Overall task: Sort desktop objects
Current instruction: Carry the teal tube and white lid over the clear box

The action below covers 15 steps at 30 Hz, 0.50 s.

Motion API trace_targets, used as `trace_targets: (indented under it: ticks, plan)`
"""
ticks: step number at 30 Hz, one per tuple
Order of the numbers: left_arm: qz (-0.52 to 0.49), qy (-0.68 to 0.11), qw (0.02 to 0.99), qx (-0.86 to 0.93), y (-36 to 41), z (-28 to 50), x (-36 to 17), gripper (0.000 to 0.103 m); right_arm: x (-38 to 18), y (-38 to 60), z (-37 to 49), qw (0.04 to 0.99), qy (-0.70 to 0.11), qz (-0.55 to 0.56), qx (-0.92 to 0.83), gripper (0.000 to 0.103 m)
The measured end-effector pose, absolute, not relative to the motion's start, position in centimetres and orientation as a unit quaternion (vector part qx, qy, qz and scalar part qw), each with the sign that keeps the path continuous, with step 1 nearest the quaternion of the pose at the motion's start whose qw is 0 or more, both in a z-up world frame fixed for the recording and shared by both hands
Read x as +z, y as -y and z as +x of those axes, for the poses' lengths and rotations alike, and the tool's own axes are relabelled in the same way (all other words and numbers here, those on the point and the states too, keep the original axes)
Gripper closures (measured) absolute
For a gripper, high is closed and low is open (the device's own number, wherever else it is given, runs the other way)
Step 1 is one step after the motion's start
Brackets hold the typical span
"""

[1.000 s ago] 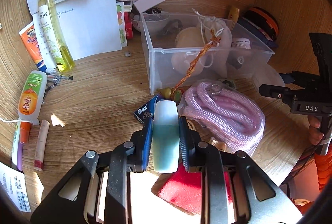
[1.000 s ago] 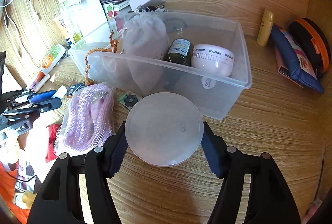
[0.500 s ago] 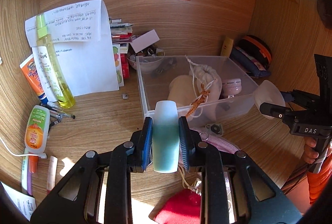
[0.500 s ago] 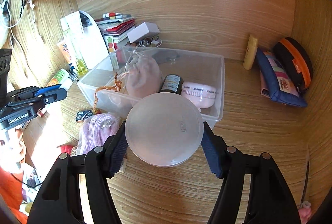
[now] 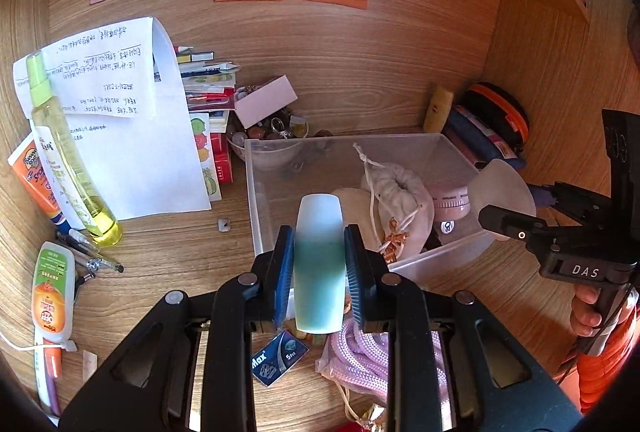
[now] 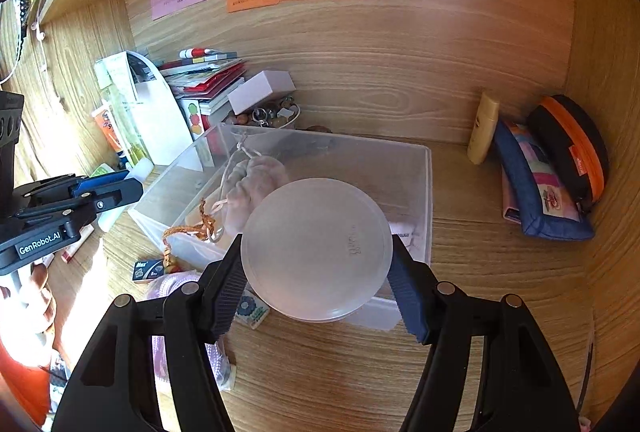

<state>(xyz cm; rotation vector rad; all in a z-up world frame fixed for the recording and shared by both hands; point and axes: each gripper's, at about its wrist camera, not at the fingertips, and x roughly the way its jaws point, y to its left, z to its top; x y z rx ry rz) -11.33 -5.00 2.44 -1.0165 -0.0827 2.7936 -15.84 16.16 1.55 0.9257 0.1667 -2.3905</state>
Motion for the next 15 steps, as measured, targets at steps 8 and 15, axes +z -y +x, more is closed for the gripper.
trace_targets:
  ticks: [8,15]
  plan:
    - [-0.354,0.024,0.087,0.931,4.5,-13.9,1.5,0.078,0.6,-14.7,-18.2,0.28,-0.076,0.359,-0.887,0.04]
    - [-0.364,0.017,0.094,0.927,3.9,-15.4,0.5,0.078,-0.5,-14.2,-19.5,0.284,-0.086,0.372,-0.88,0.04]
